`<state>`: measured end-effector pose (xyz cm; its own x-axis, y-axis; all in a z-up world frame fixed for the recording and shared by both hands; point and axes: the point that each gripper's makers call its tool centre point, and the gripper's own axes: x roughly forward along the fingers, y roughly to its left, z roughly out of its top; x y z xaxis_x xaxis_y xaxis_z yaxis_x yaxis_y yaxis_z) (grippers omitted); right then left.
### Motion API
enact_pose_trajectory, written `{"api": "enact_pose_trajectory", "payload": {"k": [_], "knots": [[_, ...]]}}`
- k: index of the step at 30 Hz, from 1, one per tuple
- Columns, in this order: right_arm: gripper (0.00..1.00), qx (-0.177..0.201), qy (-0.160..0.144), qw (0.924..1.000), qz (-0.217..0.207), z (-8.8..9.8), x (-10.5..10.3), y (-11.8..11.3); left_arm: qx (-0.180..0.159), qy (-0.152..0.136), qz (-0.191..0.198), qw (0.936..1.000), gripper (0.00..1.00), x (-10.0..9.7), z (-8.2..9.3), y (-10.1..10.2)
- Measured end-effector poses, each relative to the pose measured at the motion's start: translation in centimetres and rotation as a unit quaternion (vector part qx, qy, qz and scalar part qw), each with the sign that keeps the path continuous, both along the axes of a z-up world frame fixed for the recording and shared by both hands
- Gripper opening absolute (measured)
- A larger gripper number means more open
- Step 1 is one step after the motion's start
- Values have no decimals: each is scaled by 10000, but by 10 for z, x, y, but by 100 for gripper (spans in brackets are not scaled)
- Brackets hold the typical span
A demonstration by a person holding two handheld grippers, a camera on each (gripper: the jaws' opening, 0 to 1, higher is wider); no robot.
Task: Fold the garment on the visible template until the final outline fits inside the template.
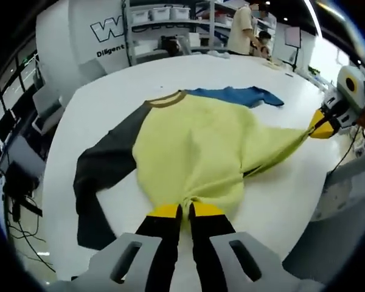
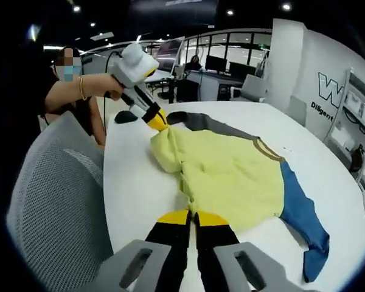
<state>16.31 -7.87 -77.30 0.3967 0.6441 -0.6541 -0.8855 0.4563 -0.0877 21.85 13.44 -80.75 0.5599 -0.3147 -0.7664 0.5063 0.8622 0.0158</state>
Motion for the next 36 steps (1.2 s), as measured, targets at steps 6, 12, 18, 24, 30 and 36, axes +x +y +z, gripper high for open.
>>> {"api": "enact_pose_trajectory", "payload": {"k": [6,12,18,24,30,36], "knots": [[0,-224,110,9997,42,-13,-6,-17,101,193,-26,9998,5,-4,-15,12],[0,-296,329,9989,-138,-27,-7,-33,208,318,-5,9993,4,-6,-25,24],[0,-235,507,9976,-417,-38,-6,-42,304,435,98,9985,3,-8,-34,36],[0,-307,724,9957,-491,-53,-13,-49,318,522,215,9979,3,-12,-41,38],[0,-331,741,9931,-850,-60,-7,-63,276,412,375,9981,3,-8,-40,43],[0,-360,747,9925,-900,-67,-5,-64,319,512,350,9976,3,-13,-46,43]]}}
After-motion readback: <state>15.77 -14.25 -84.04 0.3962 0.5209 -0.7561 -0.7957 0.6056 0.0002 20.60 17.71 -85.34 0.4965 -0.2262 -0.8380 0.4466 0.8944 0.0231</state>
